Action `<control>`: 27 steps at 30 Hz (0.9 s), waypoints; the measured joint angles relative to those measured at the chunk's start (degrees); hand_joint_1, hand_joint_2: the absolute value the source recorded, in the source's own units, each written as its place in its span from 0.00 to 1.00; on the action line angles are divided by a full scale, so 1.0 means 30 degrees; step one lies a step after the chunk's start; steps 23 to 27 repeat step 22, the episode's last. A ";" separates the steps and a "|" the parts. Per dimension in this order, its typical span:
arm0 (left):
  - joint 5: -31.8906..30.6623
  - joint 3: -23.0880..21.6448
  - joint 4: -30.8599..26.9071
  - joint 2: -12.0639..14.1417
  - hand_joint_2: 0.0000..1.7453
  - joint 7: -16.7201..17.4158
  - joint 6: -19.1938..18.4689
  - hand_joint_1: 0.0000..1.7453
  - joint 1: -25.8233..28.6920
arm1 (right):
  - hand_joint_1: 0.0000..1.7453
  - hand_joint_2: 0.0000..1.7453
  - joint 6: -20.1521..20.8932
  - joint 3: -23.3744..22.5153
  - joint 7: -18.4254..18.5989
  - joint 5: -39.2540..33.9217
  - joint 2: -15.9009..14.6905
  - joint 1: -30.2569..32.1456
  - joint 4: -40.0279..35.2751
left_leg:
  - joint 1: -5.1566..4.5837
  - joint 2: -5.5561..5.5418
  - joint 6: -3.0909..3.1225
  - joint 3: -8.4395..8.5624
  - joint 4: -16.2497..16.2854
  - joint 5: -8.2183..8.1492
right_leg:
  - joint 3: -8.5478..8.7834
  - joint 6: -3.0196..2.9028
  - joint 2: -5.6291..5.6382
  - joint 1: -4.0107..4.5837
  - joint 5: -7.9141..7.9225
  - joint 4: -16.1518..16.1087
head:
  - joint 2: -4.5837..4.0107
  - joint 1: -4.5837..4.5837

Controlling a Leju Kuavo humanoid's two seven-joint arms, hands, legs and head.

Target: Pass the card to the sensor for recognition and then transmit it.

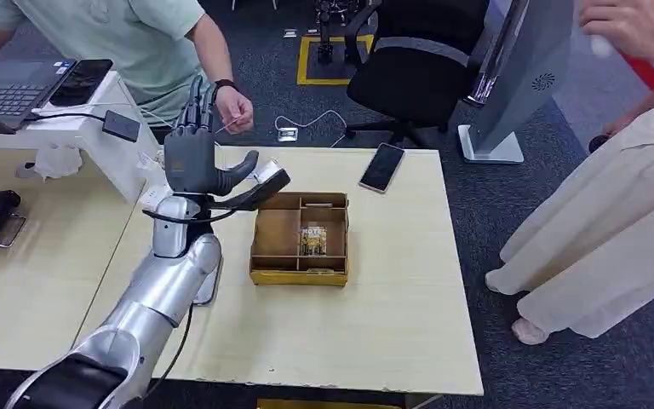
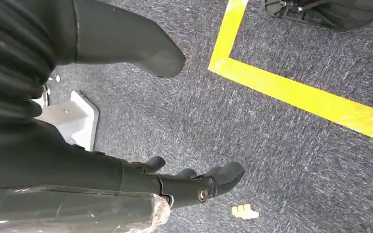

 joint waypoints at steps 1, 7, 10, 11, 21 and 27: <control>-0.0030 0.0044 0.0000 0.0007 0.00 -0.0030 0.0007 0.00 0.0034 | 0.00 1.00 0.0000 0.0000 0.0000 0.0000 0.0000 0.0001 0.0000 | 0.0000 0.0000 0.0000 0.0000 0.0000 0.0000 | 0.0000 0.0000 0.0000 0.0000 0.0000 0.0000 | 0.0000 0.0007; -0.0038 0.0401 -0.0189 0.0051 1.00 -0.0342 0.0007 0.00 0.0532 | 0.00 1.00 0.0000 0.0000 -0.0029 -0.0073 0.0000 0.0005 0.0000 | 0.0000 0.0000 0.0000 0.0001 -0.0001 0.0000 | 0.0001 0.0000 0.0001 0.0000 0.0000 0.0001 | 0.0000 0.0000; 0.0094 0.0779 -0.0574 0.0058 1.00 -0.0728 0.0007 0.00 0.0950 | 0.00 1.00 -0.0007 0.0000 -0.0080 -0.0116 0.0000 0.0013 0.0000 | 0.0000 0.0000 0.0000 -0.0002 -0.0001 0.0000 | 0.0001 0.0000 0.0000 0.0000 0.0000 0.0001 | 0.0000 0.0000; 0.0087 0.0897 -0.0792 0.0073 1.00 -0.0946 0.0007 0.00 0.1122 | 0.00 1.00 -0.0015 0.0000 -0.0095 -0.0205 0.0000 0.0016 0.0000 | 0.0000 0.0000 0.0000 -0.0004 -0.0001 0.0000 | 0.0002 0.0000 0.0000 0.0000 0.0000 0.0001 | 0.0000 0.0000; 0.0087 0.3613 -0.3746 0.0160 1.00 -0.4146 0.0029 0.00 0.4087 | 0.00 1.00 -0.0262 0.0000 -0.0510 -0.0663 0.0000 0.0142 0.0007 | 0.0003 0.0004 0.0000 -0.0008 -0.0006 -0.0002 | -0.0006 0.0000 0.0004 0.0001 -0.0006 0.0000 | 0.0000 0.0007; 0.0115 0.3758 -0.3926 0.0197 1.00 -0.4240 0.0029 0.00 0.4278 | 0.00 1.00 -0.0277 0.0000 -0.0525 -0.0663 0.0000 0.0146 0.0007 | 0.0004 0.0003 0.0000 -0.0008 -0.0006 -0.0002 | -0.0005 0.0000 0.0003 0.0000 -0.0006 0.0000 | 0.0000 0.0007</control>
